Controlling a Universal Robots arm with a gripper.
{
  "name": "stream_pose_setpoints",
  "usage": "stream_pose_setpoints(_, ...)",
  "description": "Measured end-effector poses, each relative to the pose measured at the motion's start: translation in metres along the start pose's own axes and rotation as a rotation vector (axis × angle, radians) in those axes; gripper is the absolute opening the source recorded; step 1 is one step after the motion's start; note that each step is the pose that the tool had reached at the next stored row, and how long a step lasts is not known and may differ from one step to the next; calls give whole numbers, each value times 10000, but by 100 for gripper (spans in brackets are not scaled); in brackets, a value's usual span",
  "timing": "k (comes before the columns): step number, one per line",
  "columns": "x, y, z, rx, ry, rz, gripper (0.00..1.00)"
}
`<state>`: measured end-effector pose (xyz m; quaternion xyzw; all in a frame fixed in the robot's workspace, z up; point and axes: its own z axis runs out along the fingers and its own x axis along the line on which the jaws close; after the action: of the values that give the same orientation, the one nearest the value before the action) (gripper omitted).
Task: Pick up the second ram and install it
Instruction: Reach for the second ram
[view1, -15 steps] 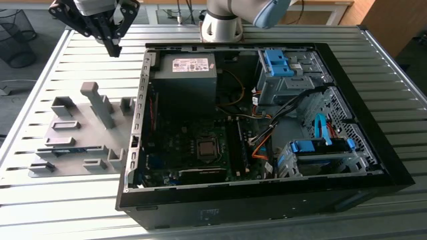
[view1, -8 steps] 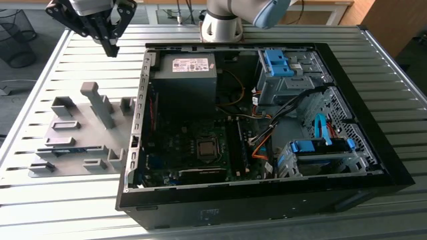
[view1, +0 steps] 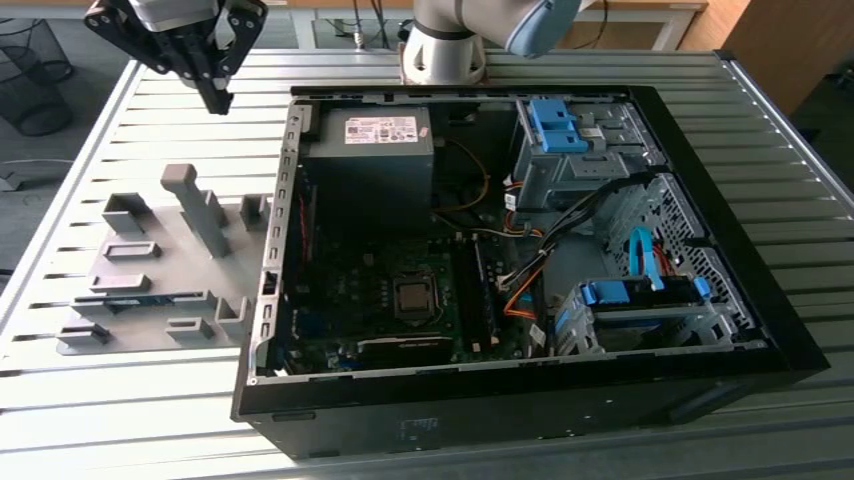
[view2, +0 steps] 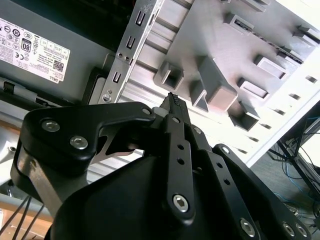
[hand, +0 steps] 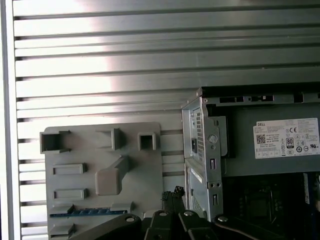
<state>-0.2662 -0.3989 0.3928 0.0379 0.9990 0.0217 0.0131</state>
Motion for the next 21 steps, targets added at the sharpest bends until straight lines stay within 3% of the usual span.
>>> stream_pose_setpoints(13,79,-6,-2,0,0,0,10)
stream_pose_setpoints(21,167,-25,-5,0,0,-1,10)
